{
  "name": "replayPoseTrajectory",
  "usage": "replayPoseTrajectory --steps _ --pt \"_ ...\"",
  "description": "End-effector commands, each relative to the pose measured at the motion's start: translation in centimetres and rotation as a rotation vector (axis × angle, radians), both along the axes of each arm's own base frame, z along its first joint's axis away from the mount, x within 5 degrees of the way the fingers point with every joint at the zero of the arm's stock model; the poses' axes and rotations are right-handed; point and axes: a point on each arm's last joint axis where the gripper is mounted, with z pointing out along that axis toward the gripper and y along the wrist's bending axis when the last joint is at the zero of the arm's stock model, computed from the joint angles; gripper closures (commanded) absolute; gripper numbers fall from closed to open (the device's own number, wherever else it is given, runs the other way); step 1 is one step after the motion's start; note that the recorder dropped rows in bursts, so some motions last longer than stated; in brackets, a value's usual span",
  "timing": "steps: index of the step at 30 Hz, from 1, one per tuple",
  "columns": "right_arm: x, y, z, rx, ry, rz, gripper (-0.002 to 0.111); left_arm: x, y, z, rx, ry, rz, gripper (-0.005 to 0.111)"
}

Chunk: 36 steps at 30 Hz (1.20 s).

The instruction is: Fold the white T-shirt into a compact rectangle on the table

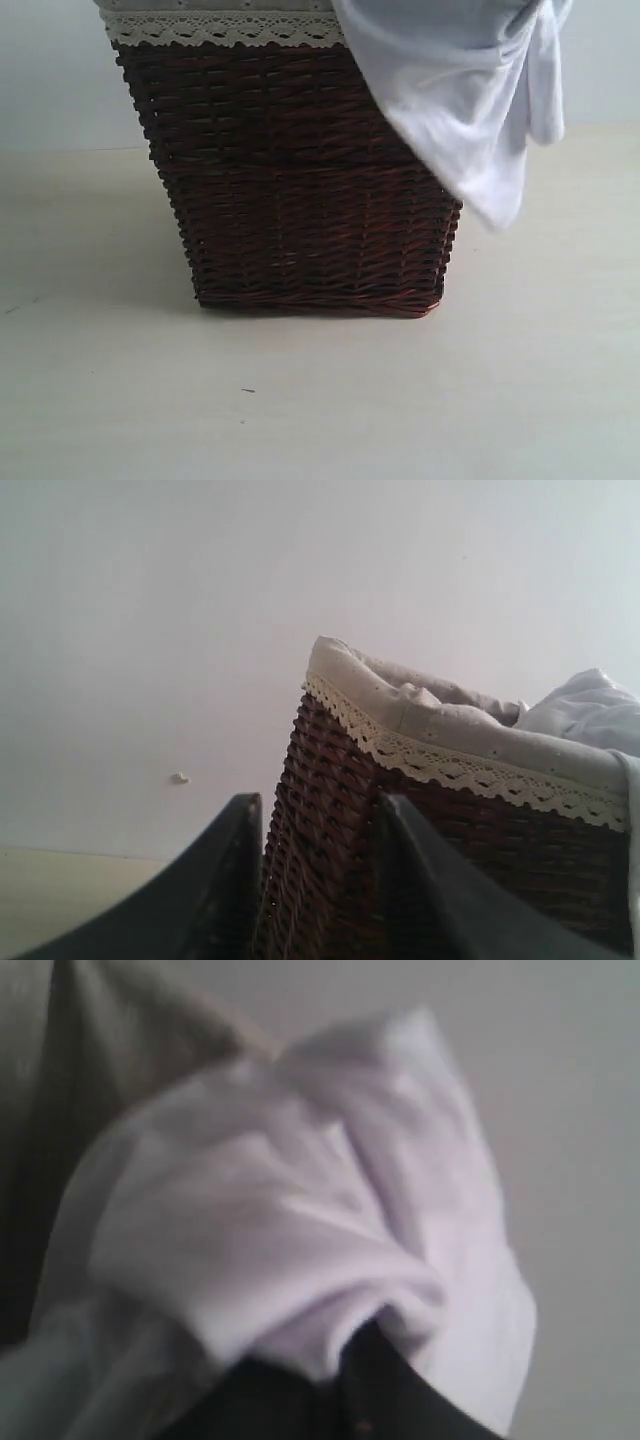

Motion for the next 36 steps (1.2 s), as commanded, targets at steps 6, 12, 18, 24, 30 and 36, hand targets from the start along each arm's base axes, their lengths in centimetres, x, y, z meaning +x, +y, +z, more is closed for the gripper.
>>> replayPoseTrajectory --steps 6,12,18,24,30,36 --pt "-6.8 -0.1 13.4 0.188 -0.335 0.004 0.108 -0.1 -0.1 0.2 -0.004 -0.010 -0.011 0.068" --pt "-10.8 0.0 19.7 0.280 -0.496 0.063 0.108 -0.1 -0.1 0.2 -0.004 -0.009 -0.015 0.068" --pt "-15.8 -0.2 26.4 0.424 -0.677 0.138 0.108 -0.1 -0.2 0.2 -0.004 -0.013 -0.023 0.068" --pt "-20.2 0.4 29.2 0.486 -0.730 0.281 0.108 -0.1 -0.2 0.2 -0.004 -0.014 -0.025 0.068" --pt "-21.9 0.2 30.4 0.494 -0.801 0.277 0.108 -0.1 -0.2 -0.1 -0.004 -0.005 -0.027 0.068" --pt "-21.7 1.7 29.2 0.408 -0.682 0.437 0.108 -0.1 -0.3 -0.5 -0.005 0.002 -0.034 0.068"
